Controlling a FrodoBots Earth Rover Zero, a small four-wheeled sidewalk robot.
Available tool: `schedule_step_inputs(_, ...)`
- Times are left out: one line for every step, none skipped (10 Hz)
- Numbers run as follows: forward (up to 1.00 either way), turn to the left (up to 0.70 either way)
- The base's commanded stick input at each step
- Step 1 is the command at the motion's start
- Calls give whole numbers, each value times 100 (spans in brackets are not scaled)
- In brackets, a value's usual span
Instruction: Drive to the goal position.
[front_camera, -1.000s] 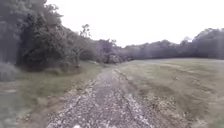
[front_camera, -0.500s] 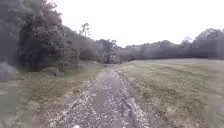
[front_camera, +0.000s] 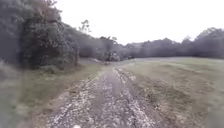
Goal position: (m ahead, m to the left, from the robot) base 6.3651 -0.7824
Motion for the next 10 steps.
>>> schedule_step_inputs(45, 0)
schedule_step_inputs(45, 0)
schedule_step_inputs(45, 0)
schedule_step_inputs(45, 0)
schedule_step_inputs(45, 0)
schedule_step_inputs(45, 0)
schedule_step_inputs(45, 0)
schedule_step_inputs(45, 0)
schedule_step_inputs(45, 0)
schedule_step_inputs(45, 0)
